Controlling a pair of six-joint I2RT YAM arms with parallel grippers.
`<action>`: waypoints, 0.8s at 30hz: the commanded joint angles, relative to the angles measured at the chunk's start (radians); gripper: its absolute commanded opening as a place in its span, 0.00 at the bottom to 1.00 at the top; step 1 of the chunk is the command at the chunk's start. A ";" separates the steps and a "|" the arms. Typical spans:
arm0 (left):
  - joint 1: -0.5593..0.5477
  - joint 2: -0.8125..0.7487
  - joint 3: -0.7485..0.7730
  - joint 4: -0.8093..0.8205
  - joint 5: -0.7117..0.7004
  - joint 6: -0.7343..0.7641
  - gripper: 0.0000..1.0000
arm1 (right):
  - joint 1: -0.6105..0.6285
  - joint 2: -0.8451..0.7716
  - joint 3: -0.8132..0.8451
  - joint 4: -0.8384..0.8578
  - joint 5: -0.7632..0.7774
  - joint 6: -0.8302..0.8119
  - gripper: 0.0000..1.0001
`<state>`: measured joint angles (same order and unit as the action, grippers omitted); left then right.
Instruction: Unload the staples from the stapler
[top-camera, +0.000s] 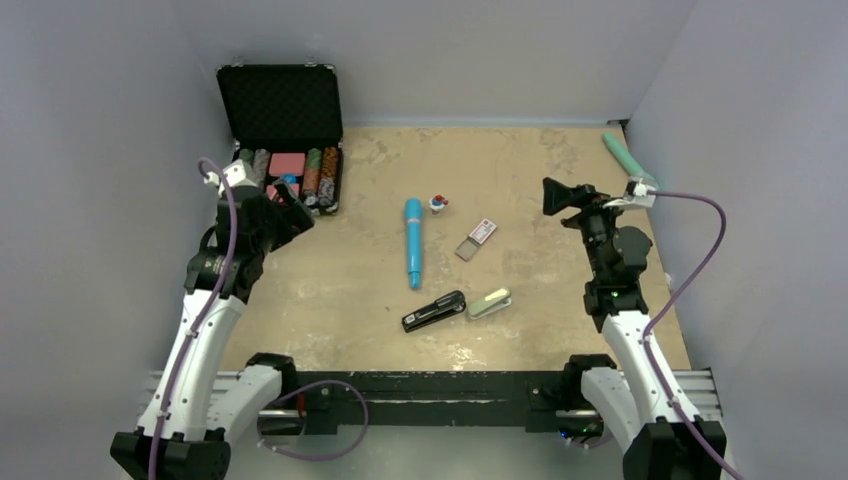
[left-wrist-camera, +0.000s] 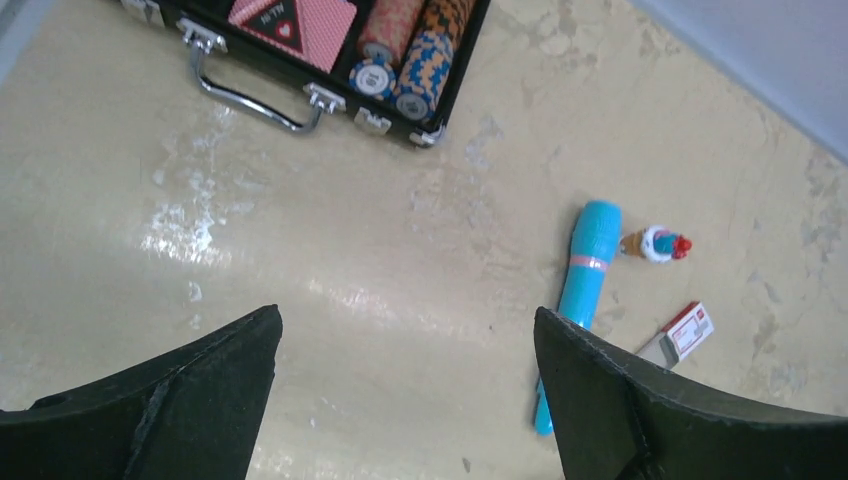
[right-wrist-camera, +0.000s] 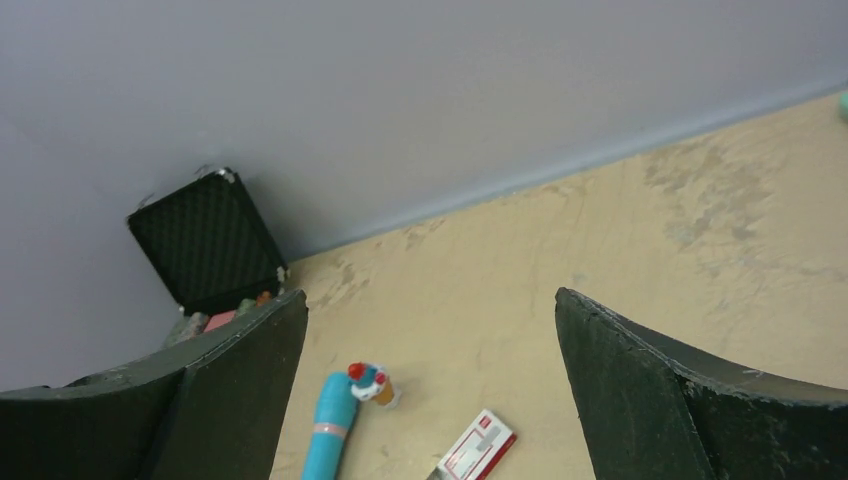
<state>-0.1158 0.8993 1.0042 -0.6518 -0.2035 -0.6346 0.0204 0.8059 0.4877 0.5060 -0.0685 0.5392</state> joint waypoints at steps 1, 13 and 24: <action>-0.024 -0.051 -0.025 -0.114 0.069 0.012 1.00 | 0.001 0.009 0.048 -0.050 -0.117 0.136 0.99; -0.024 0.001 -0.060 -0.060 0.275 -0.004 1.00 | 0.004 0.151 0.163 -0.351 -0.316 0.073 0.93; -0.399 0.093 -0.068 -0.007 0.116 0.050 1.00 | 0.124 0.215 0.265 -0.659 -0.198 0.013 0.96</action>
<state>-0.4351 0.9787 0.9382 -0.7349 -0.0677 -0.6315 0.1192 1.0225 0.6983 -0.0349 -0.3267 0.5781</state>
